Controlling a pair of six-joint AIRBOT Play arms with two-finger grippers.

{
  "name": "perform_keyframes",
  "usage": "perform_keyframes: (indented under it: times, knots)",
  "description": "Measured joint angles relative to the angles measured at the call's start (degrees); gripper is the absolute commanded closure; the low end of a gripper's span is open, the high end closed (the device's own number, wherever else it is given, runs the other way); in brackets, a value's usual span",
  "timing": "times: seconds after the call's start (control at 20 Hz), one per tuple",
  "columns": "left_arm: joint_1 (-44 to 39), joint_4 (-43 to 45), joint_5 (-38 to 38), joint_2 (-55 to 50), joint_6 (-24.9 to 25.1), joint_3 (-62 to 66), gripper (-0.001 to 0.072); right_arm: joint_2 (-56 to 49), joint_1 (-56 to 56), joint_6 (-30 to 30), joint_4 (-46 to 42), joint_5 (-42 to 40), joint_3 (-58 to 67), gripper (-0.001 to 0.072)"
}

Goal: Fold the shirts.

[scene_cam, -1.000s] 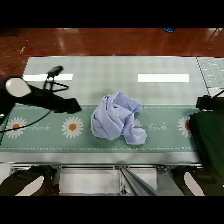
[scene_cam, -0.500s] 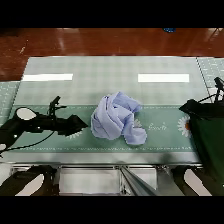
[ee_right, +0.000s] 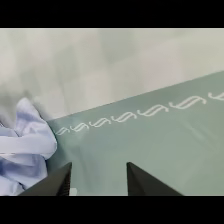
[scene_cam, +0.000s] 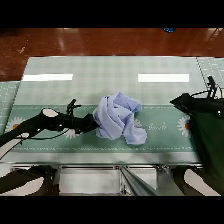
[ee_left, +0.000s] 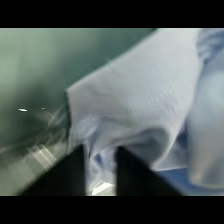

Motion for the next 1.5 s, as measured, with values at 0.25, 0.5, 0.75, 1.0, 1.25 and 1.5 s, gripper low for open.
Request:
perform_keyframes:
  times: [0.25, 0.5, 0.75, 1.0, 1.25, 1.5]
  knots:
    - [-0.7, -0.9, -2.0, -1.7, 1.4, 3.8, 0.0691, -7.3, 8.6, -2.6, 1.3, -2.4, 2.1, 0.0318]
    - [-0.9, -0.9, -3.3, -1.9, 1.9, 4.8, 0.0690, -16.7, 18.4, -5.1, 1.6, -2.1, 8.0, 0.0318]
    - [-0.9, -1.1, -4.3, -1.9, 2.0, 5.0, 0.0690, -22.0, 24.2, -6.9, -1.0, -1.5, 14.3, 0.0318]
    - [-0.9, -1.1, -4.5, -1.9, 2.1, 5.0, 0.0690, -23.5, 25.8, -7.3, -3.1, 0.8, 16.4, 0.0318]
    - [-0.9, -1.1, -4.6, -1.9, 2.1, 5.0, 0.0690, -24.5, 26.2, -5.9, -5.6, 2.2, 16.8, 0.0318]
    - [-0.9, -1.1, -4.7, -1.9, 2.1, 5.0, 0.0690, -28.2, 27.6, -6.1, 0.4, 0.9, 16.9, 0.0395]
